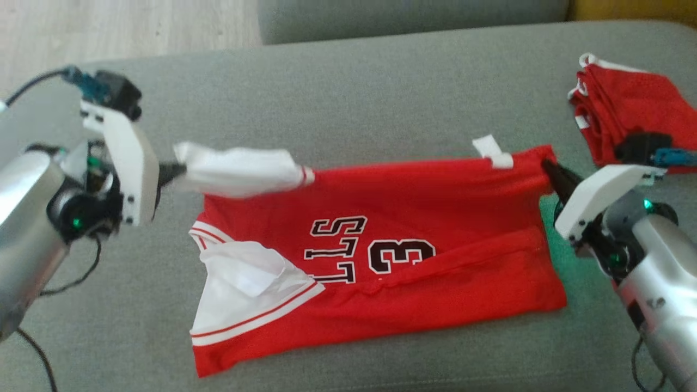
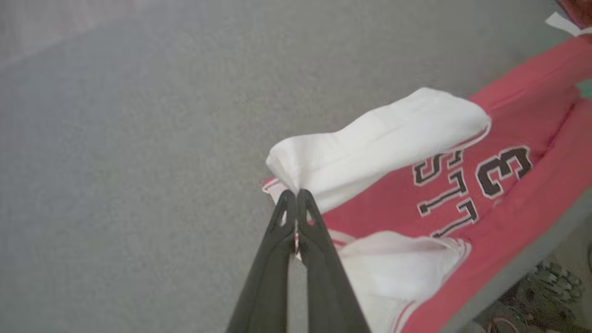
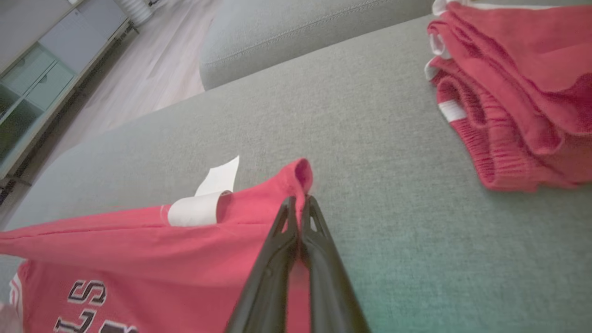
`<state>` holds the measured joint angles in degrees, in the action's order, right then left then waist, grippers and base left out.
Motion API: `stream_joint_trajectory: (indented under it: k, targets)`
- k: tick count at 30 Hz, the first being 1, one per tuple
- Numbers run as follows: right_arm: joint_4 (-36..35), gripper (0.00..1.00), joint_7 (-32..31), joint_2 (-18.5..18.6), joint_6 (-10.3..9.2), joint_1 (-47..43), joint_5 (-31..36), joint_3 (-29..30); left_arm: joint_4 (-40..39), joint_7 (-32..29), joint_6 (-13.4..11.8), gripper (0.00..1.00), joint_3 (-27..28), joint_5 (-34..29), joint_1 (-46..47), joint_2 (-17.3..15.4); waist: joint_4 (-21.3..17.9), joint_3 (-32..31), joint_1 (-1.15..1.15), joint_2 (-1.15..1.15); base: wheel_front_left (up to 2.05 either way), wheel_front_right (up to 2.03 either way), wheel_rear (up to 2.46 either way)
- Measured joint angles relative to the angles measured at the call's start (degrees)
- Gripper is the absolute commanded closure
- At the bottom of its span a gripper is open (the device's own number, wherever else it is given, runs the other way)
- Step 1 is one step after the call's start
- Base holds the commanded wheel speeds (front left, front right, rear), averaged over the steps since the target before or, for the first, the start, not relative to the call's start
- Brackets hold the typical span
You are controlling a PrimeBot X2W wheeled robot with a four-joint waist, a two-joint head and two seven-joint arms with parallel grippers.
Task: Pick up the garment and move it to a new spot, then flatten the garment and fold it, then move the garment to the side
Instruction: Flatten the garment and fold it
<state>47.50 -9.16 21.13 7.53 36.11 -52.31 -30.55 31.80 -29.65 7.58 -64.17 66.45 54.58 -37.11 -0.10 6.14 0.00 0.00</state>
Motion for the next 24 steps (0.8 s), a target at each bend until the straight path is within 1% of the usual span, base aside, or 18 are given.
stream_joint_trajectory:
  k: [4,7,11,17,18,20,21,22,24]
  targets:
    - [-1.4,1.00,-1.6,1.5,0.00,-2.2,-0.3,-1.7,-5.6,-5.2,0.0,1.00,-1.8,4.3,-2.6,-3.7,0.4,-1.9,0.00,0.00,0.00,0.00,0.00]
    - [-2.0,1.00,-2.5,2.6,0.00,-2.9,-0.6,-2.7,-8.7,-7.6,0.0,1.00,-2.1,6.9,-4.3,-5.4,0.6,-2.5,0.00,0.00,0.00,0.00,0.00]
    - [-2.2,1.00,-3.6,3.4,0.00,-2.9,-0.5,-4.1,-11.4,-9.6,0.0,1.00,-3.2,8.8,-6.5,-5.8,0.5,-2.3,0.00,0.00,0.00,0.00,0.00]
    - [-1.6,1.00,-6.6,3.4,0.00,-2.9,-0.2,-6.3,-11.7,-9.8,-0.1,1.00,-4.3,9.4,-9.4,-5.7,0.1,-1.7,0.00,0.00,0.00,0.00,0.00]
    - [-1.5,0.87,-7.1,3.4,0.00,-2.9,-0.2,-6.5,-11.6,-9.8,-0.2,1.00,-4.4,9.4,-9.8,-5.5,0.0,-1.6,0.00,0.00,0.00,0.00,0.00]
    - [-1.4,0.51,-7.7,3.4,0.00,-2.9,-0.4,-6.9,-11.5,-9.8,-0.2,0.99,-4.7,9.4,-10.0,-5.4,-0.1,-1.5,0.00,0.00,0.00,0.00,0.00]
    - [-1.4,0.00,-8.1,3.4,0.00,-2.9,-0.8,-7.3,-11.3,-9.8,-0.2,0.52,-5.2,9.4,-10.2,-5.2,-0.2,-1.6,0.00,0.00,0.00,0.00,0.00]
    - [-1.4,0.00,-8.6,3.4,0.00,-2.9,-1.0,-7.6,-11.2,-9.8,-0.2,0.00,-5.4,9.4,-10.5,-5.0,-0.2,-1.7,0.00,0.00,0.00,0.00,0.00]
    - [-1.3,0.00,-9.1,3.4,0.00,-3.0,-1.4,-8.0,-10.7,-9.5,-0.2,0.00,-5.4,9.4,-11.1,-4.7,-0.4,-1.9,0.00,0.00,0.00,0.00,0.00]
